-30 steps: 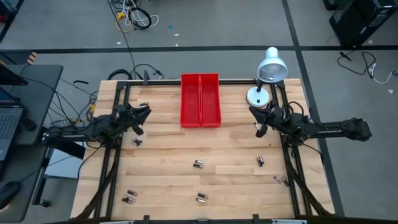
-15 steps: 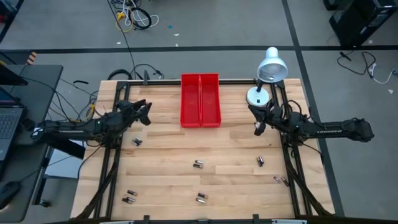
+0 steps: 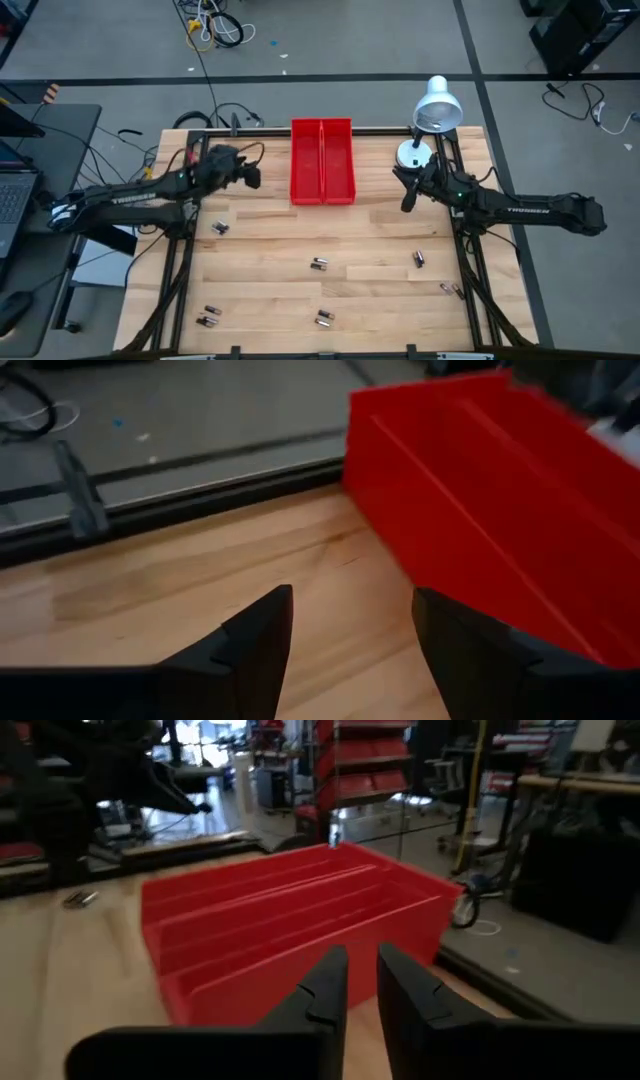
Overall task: Sort batteries
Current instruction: Put the black battery into the left red bin
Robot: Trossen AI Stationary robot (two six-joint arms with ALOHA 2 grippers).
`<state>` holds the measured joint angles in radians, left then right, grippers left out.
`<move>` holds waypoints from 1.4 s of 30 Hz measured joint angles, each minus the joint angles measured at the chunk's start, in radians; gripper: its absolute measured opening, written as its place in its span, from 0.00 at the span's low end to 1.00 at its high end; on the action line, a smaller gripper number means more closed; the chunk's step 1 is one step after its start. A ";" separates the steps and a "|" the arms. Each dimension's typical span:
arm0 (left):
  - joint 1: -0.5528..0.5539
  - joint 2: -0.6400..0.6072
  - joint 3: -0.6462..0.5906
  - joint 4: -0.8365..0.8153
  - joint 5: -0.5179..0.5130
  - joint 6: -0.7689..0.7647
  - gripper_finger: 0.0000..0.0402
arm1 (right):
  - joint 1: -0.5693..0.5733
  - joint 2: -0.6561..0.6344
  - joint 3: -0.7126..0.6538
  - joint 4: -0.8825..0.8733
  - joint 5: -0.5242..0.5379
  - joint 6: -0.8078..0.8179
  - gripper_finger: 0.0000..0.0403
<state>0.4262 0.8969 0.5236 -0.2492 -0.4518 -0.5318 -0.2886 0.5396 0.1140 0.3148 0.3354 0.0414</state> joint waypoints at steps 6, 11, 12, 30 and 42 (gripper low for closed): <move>0.130 0.147 0.164 -0.206 0.106 0.096 0.53 | -0.078 0.002 0.000 0.026 0.001 -0.012 0.20; 0.222 0.263 0.227 -0.329 0.178 0.082 0.52 | -0.111 0.002 0.000 0.015 0.003 -0.027 0.24; 0.238 0.284 0.234 -0.356 0.184 0.079 0.52 | -0.112 0.002 0.000 0.008 0.003 -0.035 0.25; 0.362 0.466 0.243 -0.513 0.154 -0.216 0.54 | -0.124 0.053 0.000 0.039 0.003 -0.121 0.27; 0.394 0.468 0.243 -0.428 0.080 -0.338 0.68 | -0.140 0.064 0.000 0.052 0.003 -0.113 0.29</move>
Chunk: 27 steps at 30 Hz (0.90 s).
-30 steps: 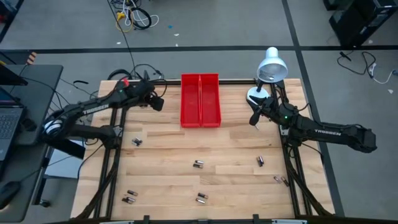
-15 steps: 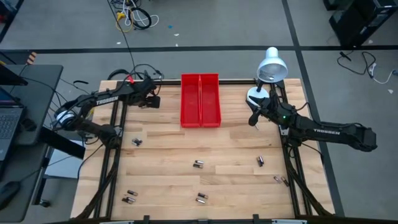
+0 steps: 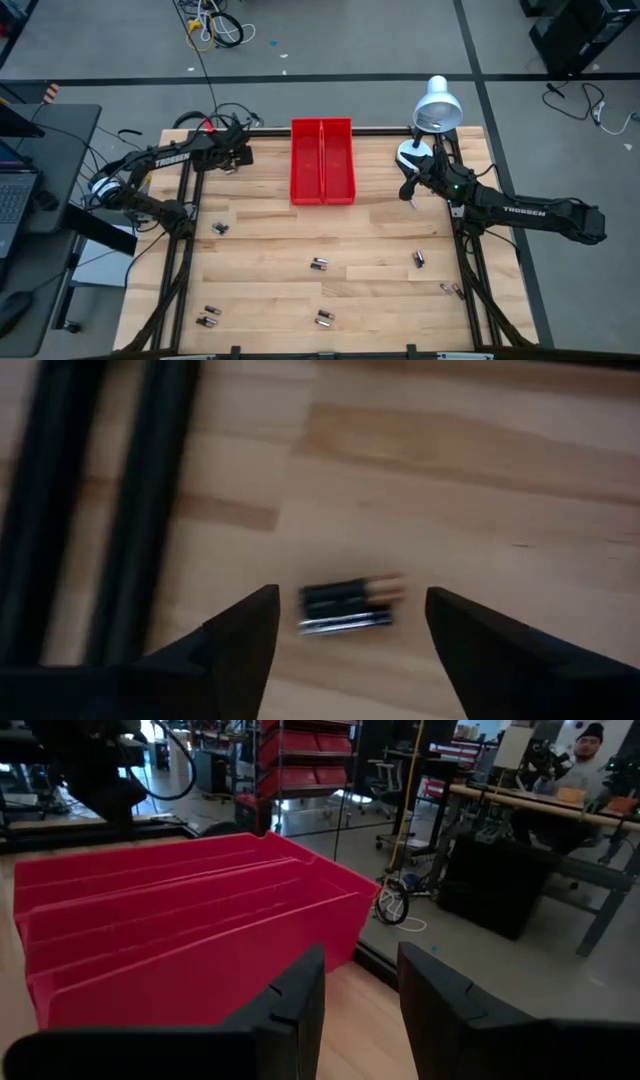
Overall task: Sort batteries
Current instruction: Put the black battery into the left red bin
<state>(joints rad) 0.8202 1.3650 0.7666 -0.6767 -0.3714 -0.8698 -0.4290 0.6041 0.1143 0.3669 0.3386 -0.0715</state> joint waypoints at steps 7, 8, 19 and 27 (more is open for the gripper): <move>0.031 0.044 0.000 0.119 0.035 0.184 0.75 | 0.000 0.000 0.000 -0.001 0.000 -0.003 0.29; 0.031 0.051 0.000 0.137 0.048 0.248 0.75 | 0.000 0.000 0.000 0.000 0.000 -0.004 0.29; 0.043 0.152 0.037 0.127 0.107 0.452 0.70 | 0.000 0.000 0.000 -0.001 0.000 -0.010 0.29; 0.044 0.239 0.087 0.021 0.125 0.528 0.68 | 0.000 0.000 0.000 -0.002 0.000 -0.010 0.29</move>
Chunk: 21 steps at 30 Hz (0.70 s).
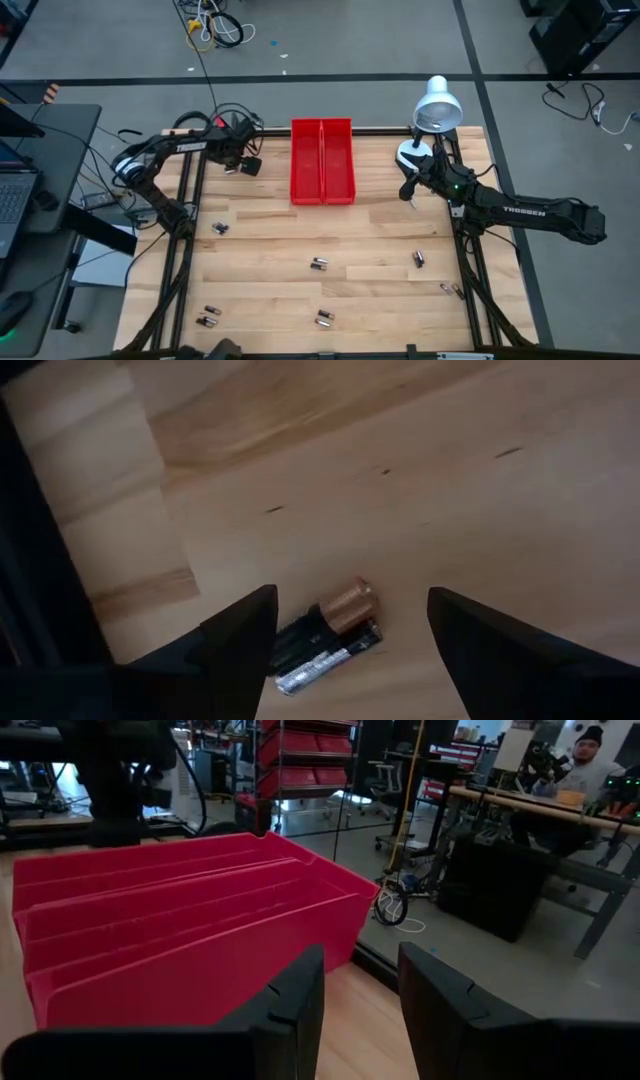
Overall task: Sort batteries
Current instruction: Put the black battery into the left red bin
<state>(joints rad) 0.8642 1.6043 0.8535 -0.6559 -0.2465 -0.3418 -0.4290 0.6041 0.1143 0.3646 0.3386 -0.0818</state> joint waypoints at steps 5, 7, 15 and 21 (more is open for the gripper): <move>0.000 0.015 0.002 0.009 -0.013 0.076 0.68 | 0.000 0.000 0.000 -0.001 0.000 0.000 0.29; 0.001 0.018 0.003 0.009 -0.017 0.087 0.68 | 0.000 0.000 0.000 -0.001 0.000 0.000 0.29; 0.006 0.018 0.004 -0.025 -0.023 0.058 0.68 | 0.000 0.000 0.000 -0.003 0.000 0.000 0.29; 0.007 0.018 0.004 -0.071 -0.025 0.048 0.67 | 0.000 0.000 0.000 -0.005 0.000 0.000 0.29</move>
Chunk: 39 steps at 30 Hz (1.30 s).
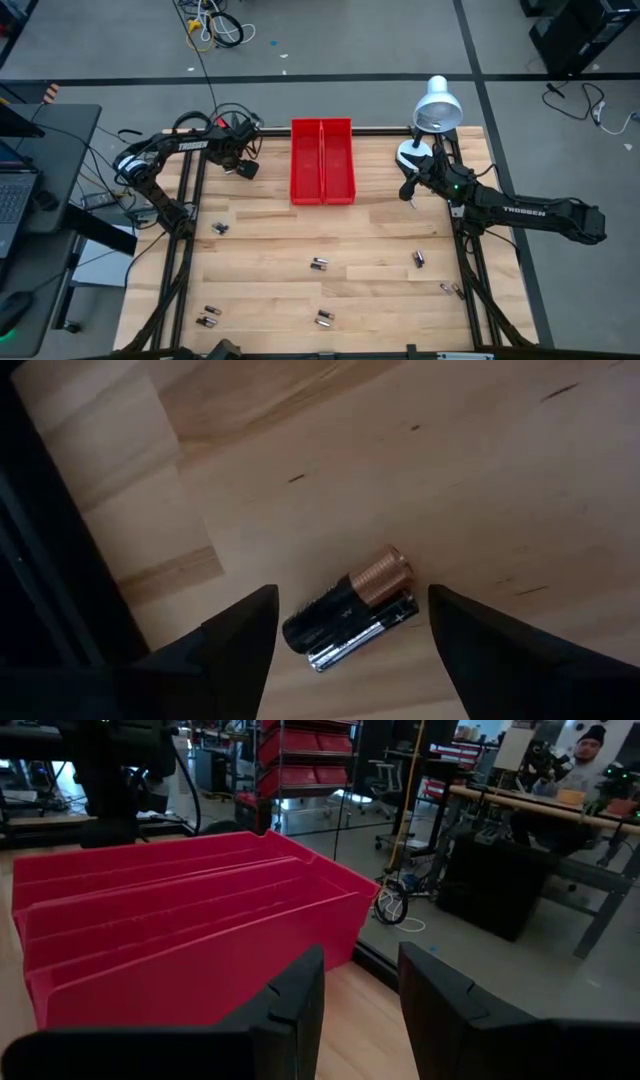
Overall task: Sort batteries
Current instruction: Put the black battery into the left red bin
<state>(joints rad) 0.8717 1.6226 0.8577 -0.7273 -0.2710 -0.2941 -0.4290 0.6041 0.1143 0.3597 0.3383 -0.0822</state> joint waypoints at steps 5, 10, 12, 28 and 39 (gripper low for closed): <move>0.014 0.000 -0.002 0.022 0.012 -0.025 0.61 | 0.000 0.000 0.000 -0.004 0.000 0.000 0.29; 0.031 0.000 -0.005 0.046 0.031 -0.028 0.52 | 0.000 0.000 0.000 -0.004 0.000 0.000 0.29; 0.032 0.000 -0.005 0.053 0.048 -0.028 0.50 | 0.000 0.000 0.000 -0.004 0.000 0.000 0.29; 0.031 0.002 -0.005 0.082 0.144 -0.084 0.37 | 0.000 0.000 0.000 -0.004 0.000 0.000 0.29; 0.030 0.001 0.000 -0.009 0.188 -0.080 0.30 | 0.000 0.000 0.000 -0.004 0.000 0.000 0.29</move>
<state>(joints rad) 0.9012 1.6238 0.8576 -0.7363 -0.0832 -0.3744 -0.4290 0.6041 0.1143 0.3561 0.3382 -0.0826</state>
